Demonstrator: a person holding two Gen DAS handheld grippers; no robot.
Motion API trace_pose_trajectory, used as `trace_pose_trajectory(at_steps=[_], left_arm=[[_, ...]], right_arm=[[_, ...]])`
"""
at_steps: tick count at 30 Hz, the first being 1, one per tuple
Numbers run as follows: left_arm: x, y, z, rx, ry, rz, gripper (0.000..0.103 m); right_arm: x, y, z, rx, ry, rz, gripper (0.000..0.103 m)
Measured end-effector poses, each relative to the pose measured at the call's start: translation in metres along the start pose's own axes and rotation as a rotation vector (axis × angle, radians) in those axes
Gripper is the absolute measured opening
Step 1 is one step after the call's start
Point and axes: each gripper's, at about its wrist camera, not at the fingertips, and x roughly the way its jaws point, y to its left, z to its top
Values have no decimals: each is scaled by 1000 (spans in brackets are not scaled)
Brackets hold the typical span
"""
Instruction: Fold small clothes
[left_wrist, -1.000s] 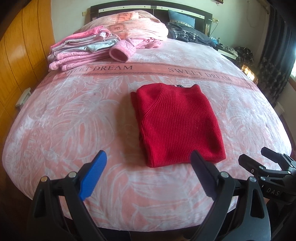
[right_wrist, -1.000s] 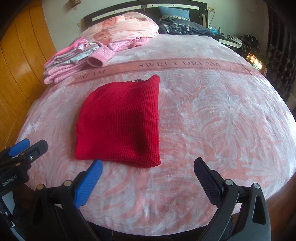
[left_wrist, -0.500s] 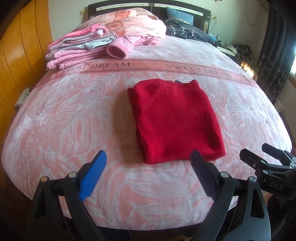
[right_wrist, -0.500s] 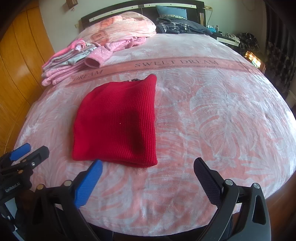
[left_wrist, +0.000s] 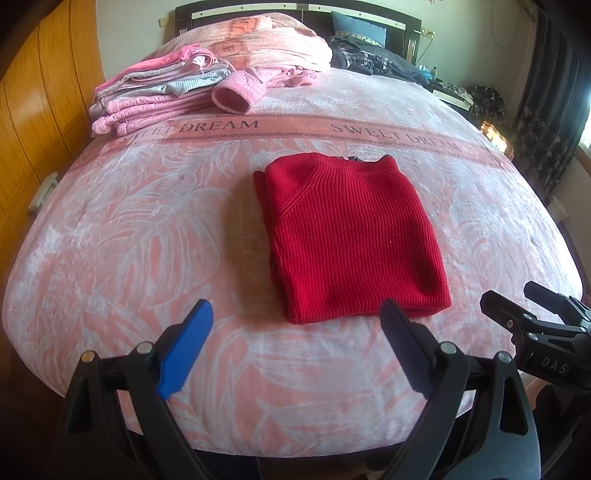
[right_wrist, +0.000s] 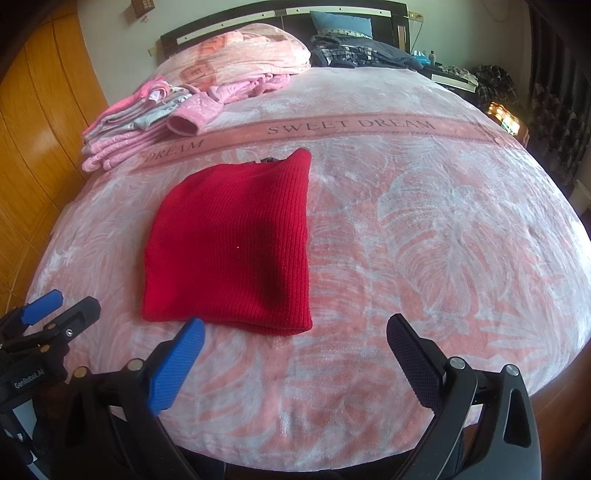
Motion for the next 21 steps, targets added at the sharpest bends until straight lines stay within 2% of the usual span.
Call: trace_pose_trajectory(at_steps=[7, 12, 13, 17, 21], left_arm=[[1, -1, 0, 2, 2, 0, 91], [4, -3, 0, 4, 7, -2, 91], [4, -2, 0, 3, 8, -3, 91], [5, -3, 0, 3, 9, -3, 91], [5, -3, -1, 4, 11, -5, 91]], right_arm=[[-1, -1, 0, 4, -6, 15, 99], [-1, -7, 2, 49, -2, 123, 99], [-3, -7, 2, 49, -17, 112, 99], [-9, 4, -1, -26, -93, -88, 99], [-7, 6, 2, -32, -89, -100, 99]])
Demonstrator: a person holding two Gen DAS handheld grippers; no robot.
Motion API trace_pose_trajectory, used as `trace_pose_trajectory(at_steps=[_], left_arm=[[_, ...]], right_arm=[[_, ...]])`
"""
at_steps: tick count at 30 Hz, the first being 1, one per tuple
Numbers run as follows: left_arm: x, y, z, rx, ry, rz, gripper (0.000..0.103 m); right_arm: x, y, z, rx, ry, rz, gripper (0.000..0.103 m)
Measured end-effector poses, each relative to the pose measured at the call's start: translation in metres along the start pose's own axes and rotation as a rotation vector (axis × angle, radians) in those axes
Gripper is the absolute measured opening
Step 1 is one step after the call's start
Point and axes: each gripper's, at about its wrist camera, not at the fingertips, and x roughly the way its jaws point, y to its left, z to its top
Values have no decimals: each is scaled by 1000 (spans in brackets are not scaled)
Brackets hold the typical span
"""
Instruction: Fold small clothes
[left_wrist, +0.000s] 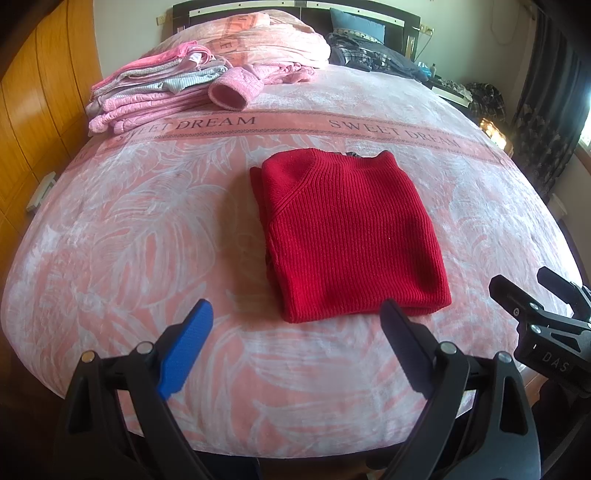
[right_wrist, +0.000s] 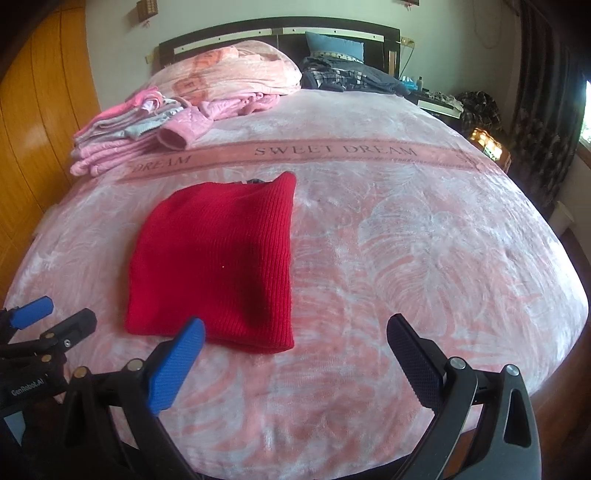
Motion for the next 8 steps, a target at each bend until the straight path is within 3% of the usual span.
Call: trace_pose_trajectory(at_steps=[8], left_arm=[[2, -2, 0, 2, 5, -3, 91]], right_arm=[[-2, 1, 2, -4, -8, 6, 99]])
